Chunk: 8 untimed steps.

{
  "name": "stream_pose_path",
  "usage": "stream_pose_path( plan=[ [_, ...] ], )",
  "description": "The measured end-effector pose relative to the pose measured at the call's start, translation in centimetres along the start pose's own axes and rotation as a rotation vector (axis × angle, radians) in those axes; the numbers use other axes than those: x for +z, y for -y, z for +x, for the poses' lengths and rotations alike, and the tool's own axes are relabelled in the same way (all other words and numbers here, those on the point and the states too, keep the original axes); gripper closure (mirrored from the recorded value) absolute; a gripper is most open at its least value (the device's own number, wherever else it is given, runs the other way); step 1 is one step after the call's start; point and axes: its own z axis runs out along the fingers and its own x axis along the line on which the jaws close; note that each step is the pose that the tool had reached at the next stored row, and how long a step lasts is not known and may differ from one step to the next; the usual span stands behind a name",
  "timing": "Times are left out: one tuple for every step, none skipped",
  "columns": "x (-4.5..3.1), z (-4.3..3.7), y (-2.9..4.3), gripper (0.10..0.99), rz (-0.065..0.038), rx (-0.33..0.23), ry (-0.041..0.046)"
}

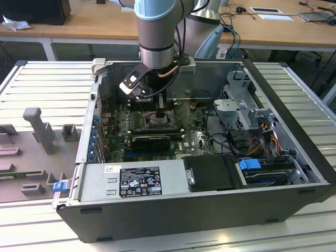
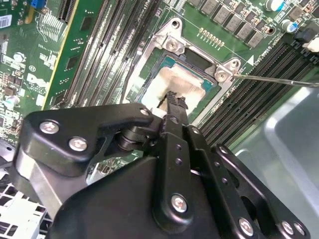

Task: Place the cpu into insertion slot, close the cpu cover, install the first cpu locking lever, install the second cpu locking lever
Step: 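Place the cpu into insertion slot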

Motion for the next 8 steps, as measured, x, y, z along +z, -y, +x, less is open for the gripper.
stream_pose_path(
  plan=[
    [-0.07,0.00,-0.01,0.980,0.000,0.000,0.0000],
    [-0.17,0.00,-0.01,0.980,0.000,0.000,0.0000],
    [-0.23,0.00,-0.02,0.980,0.000,0.000,0.0000],
    [-0.33,0.01,-0.03,0.980,0.000,0.000,0.0000],
    [-0.41,0.01,-0.03,0.980,0.000,0.000,0.0000],
    [-0.48,0.01,-0.04,0.980,0.000,0.000,0.0000],
    [-0.62,0.01,-0.05,0.980,0.000,0.000,0.0001],
    [-0.69,0.01,-0.06,0.980,0.000,0.000,-0.0001]
  ],
)
